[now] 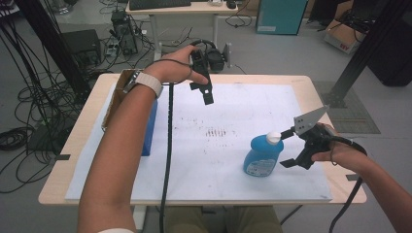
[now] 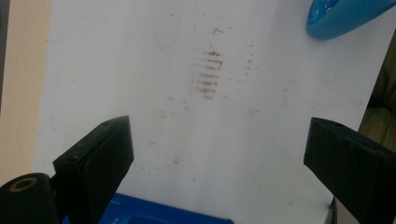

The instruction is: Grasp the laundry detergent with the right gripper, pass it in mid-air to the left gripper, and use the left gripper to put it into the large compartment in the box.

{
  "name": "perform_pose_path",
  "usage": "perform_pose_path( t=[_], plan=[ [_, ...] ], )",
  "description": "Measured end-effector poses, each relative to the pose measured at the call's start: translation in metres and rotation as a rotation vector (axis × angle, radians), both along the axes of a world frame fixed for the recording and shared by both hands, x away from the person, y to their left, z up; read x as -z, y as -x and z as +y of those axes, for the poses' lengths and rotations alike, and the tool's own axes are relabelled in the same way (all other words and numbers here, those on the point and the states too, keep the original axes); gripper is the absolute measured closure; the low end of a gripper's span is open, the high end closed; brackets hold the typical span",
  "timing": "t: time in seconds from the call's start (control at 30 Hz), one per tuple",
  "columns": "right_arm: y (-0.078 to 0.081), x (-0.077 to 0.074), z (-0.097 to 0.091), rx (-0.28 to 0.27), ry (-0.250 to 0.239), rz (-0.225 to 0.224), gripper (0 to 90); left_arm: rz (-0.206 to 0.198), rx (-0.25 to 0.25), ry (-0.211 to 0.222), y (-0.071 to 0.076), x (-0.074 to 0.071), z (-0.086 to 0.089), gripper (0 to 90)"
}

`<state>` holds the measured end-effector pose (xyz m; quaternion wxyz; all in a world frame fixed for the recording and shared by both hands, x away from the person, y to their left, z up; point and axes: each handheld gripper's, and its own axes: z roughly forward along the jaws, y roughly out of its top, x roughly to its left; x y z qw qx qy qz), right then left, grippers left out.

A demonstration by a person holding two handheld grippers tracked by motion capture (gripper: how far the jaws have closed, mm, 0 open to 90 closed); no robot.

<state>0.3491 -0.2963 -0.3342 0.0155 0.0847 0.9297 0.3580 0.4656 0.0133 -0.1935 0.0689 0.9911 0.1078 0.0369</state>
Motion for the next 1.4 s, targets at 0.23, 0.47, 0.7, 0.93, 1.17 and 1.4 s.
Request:
perform_pose_path(
  t=[0.23,0.47,0.7,0.93,1.17,1.4],
  plan=[
    [-0.0001,0.0003,0.0003,0.0,0.002,0.001,4.8,0.001,-0.002,0.003,0.0,0.0005,0.0003,8.7],
    [-0.0001,0.0003,0.0003,0.0,0.002,0.001,4.8,0.009,0.002,-0.006,-0.0008,0.0011,0.0016,8.7],
    [0.0001,0.0004,0.0005,0.0,0.003,0.002,4.8,0.012,-0.002,-0.003,-0.0002,0.0012,0.0013,8.7],
    [0.0002,0.0002,-0.0001,0.003,0.004,0.005,4.8,0.008,-0.001,-0.003,-0.0006,0.0015,0.0014,8.7],
    [0.0004,0.0004,0.0,0.003,0.004,0.004,4.8,0.007,-0.002,-0.001,-0.0002,0.0015,0.001,8.7],
    [0.0004,0.0006,-0.0003,0.003,0.0,0.0,4.7,0.011,0.006,-0.011,-0.0005,0.0008,0.0006,8.7]
  ],
)
